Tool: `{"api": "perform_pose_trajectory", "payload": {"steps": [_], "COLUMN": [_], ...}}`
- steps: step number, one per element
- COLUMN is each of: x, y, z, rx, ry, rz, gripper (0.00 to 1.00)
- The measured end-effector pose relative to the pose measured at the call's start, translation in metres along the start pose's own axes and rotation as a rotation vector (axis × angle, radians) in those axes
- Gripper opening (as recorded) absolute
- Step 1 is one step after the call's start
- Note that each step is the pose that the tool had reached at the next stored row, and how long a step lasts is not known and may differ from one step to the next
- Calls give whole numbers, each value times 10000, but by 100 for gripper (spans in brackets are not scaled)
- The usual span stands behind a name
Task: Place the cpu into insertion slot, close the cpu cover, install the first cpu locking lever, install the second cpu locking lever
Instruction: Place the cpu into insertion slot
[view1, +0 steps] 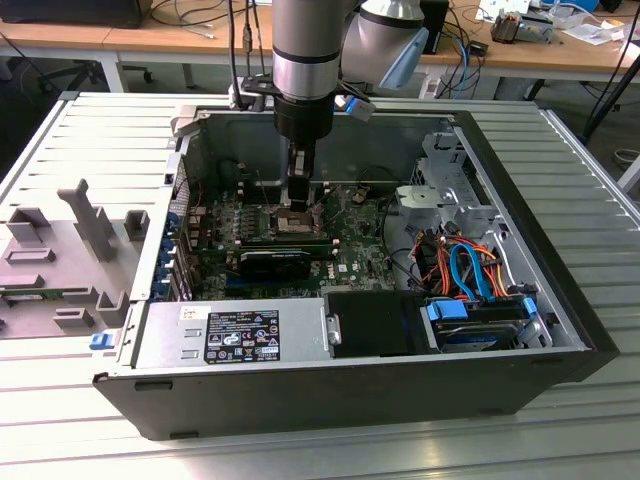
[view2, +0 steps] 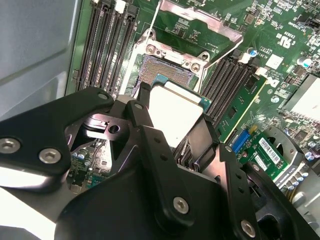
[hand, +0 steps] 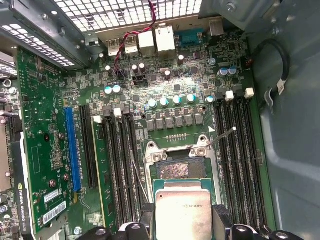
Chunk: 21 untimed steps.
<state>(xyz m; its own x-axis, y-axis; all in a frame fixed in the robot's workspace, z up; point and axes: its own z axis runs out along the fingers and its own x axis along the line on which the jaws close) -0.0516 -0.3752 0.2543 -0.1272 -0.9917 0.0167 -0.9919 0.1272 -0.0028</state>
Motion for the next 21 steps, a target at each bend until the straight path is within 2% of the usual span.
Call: {"api": "perform_pose_trajectory", "payload": {"steps": [9,14,21], "x": [0,0,0], "y": [0,0,0], "z": [0,0,0], "rx": [2,8,9], "ry": [0,-1,-1], "rz": [-117,-456,-537], "gripper": [54,54,54]}}
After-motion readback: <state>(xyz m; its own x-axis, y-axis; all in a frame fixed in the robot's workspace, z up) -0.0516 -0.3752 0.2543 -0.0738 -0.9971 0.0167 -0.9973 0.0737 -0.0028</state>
